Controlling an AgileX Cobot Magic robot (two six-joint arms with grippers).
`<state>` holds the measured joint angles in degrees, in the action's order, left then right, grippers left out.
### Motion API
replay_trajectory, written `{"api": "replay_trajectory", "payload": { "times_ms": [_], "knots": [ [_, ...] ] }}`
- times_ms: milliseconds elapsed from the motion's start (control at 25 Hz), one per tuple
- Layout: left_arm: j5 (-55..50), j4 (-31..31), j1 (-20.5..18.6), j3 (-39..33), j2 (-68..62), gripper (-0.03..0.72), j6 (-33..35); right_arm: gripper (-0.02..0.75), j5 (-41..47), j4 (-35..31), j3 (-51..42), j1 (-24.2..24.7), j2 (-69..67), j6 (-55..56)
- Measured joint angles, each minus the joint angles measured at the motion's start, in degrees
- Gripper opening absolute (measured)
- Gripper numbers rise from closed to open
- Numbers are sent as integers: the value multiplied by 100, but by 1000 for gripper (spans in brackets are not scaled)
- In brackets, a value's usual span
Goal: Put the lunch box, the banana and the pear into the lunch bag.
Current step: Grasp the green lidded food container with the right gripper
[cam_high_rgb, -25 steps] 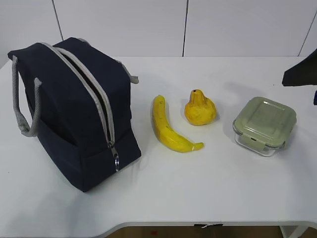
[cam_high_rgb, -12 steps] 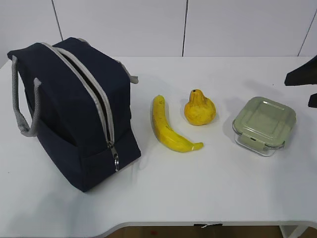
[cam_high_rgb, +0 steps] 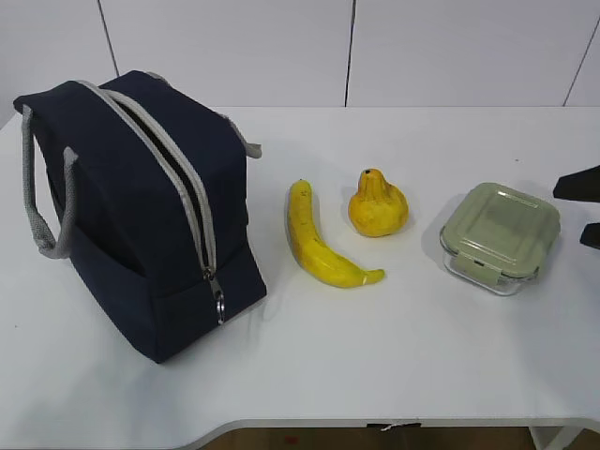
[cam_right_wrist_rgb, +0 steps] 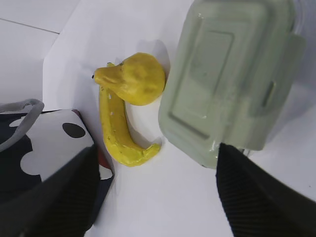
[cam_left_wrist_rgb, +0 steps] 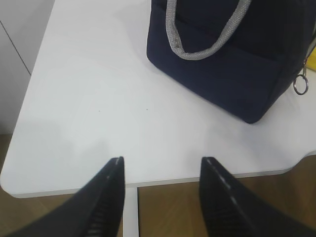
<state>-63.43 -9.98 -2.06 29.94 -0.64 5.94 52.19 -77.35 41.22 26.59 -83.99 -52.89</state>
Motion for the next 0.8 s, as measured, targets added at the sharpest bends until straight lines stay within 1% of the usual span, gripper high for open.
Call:
{"api": "replay_trajectory", "payload": {
  "times_ms": [120, 240, 360, 520, 600, 800],
  "knots": [
    [0, 0, 0, 0, 0, 371, 0, 582, 69, -501, -365, 190, -142, -681],
    [0, 0, 0, 0, 0, 371, 0, 582, 92, -798, -477, 274, -357, -1228],
    [0, 0, 0, 0, 0, 371, 0, 581, 127, -1147, -479, 298, -673, -1480],
    [0, 0, 0, 0, 0, 371, 0, 579, 632, -1815, -479, 354, -1257, -1752],
    [0, 0, 0, 0, 0, 371, 0, 579, 732, -1960, -479, 374, -1542, -1837],
    [0, 0, 0, 0, 0, 371, 0, 579, 797, -2032, -479, 374, -1918, -2075]
  ]
}}
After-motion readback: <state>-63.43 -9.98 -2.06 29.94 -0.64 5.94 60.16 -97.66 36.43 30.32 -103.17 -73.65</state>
